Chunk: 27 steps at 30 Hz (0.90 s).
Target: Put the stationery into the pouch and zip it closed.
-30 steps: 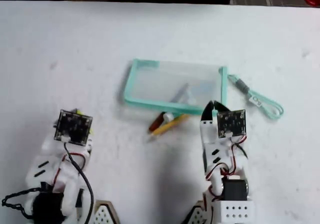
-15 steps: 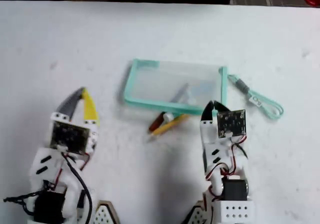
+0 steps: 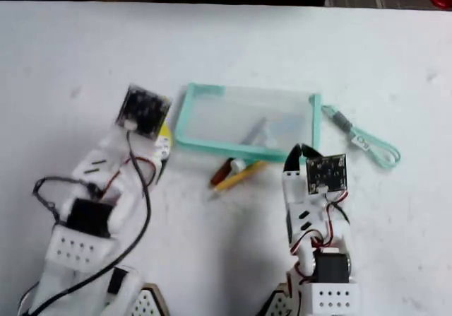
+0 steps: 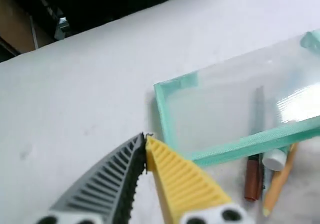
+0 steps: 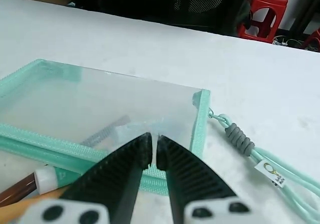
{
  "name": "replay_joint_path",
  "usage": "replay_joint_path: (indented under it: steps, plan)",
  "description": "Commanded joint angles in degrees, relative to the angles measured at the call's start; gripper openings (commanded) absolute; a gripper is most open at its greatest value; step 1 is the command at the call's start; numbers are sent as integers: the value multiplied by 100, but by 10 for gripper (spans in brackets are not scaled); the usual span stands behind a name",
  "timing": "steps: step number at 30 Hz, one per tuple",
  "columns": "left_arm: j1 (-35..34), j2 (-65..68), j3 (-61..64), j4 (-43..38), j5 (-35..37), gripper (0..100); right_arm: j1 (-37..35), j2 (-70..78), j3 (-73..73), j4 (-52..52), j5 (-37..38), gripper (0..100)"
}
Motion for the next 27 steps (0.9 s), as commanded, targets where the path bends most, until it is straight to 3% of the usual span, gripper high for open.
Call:
replay_joint_path:
  steps: [1, 7, 13, 27]
  plan:
    - [-321, 119, -79, -193, 158, 27, 48, 13, 53, 22, 53, 18]
    - [-13, -488, 589, -220, 149, 27, 22, 13, 53, 22, 53, 18]
    - [-268, -1156, 1468, -1090, 193, 24, 4, 13, 53, 31, 35, 18]
    - [-365, -1174, 1582, -1204, 176, 24, 48, 13, 53, 40, 53, 18]
